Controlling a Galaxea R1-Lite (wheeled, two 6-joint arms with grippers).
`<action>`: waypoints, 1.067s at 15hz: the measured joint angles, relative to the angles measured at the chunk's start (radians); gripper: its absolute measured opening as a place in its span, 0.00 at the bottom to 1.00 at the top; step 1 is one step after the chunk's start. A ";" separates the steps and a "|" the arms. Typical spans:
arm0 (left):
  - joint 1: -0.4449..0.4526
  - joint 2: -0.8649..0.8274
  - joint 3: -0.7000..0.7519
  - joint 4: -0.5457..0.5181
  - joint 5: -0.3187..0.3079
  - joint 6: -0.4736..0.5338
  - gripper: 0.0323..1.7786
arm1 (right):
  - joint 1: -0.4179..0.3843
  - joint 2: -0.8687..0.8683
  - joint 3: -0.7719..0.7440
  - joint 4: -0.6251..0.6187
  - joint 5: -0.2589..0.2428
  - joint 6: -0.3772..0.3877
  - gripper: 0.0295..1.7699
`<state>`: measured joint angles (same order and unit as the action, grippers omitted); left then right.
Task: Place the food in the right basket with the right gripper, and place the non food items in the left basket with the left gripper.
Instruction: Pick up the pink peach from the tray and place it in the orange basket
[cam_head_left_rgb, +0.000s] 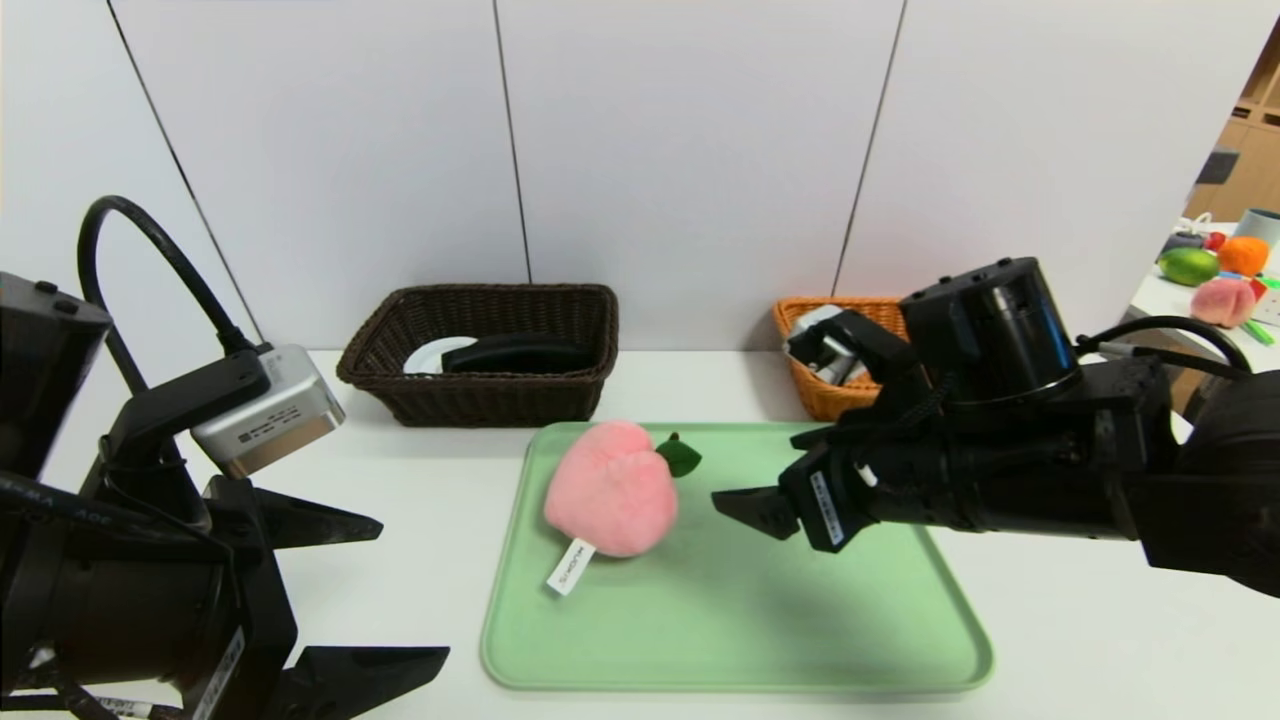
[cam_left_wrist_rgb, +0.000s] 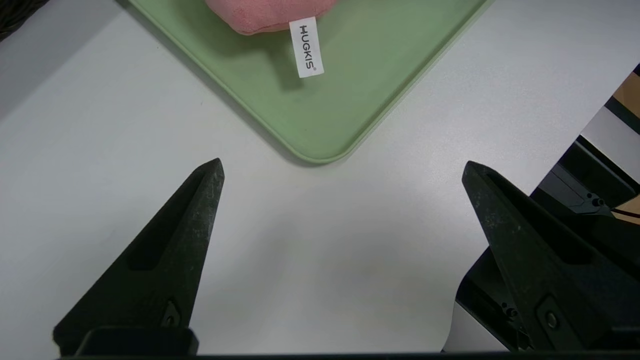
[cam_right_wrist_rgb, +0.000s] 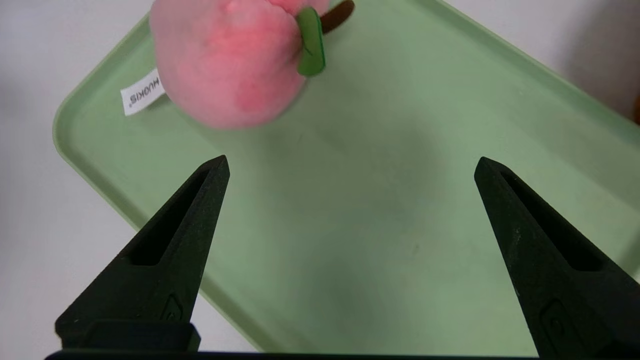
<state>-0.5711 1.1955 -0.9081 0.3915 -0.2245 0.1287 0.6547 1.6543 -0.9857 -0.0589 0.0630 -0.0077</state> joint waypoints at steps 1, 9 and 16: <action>0.001 -0.002 0.001 0.000 0.000 0.002 0.95 | 0.013 0.026 -0.027 0.000 0.001 0.001 0.96; 0.030 -0.018 0.006 0.002 0.005 0.002 0.95 | 0.098 0.214 -0.207 -0.083 0.004 0.003 0.96; 0.050 -0.018 0.008 0.003 0.003 0.006 0.95 | 0.119 0.339 -0.273 -0.085 -0.007 0.004 0.96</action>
<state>-0.5215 1.1772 -0.9004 0.3949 -0.2211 0.1345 0.7740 1.9936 -1.2585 -0.1438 0.0562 -0.0038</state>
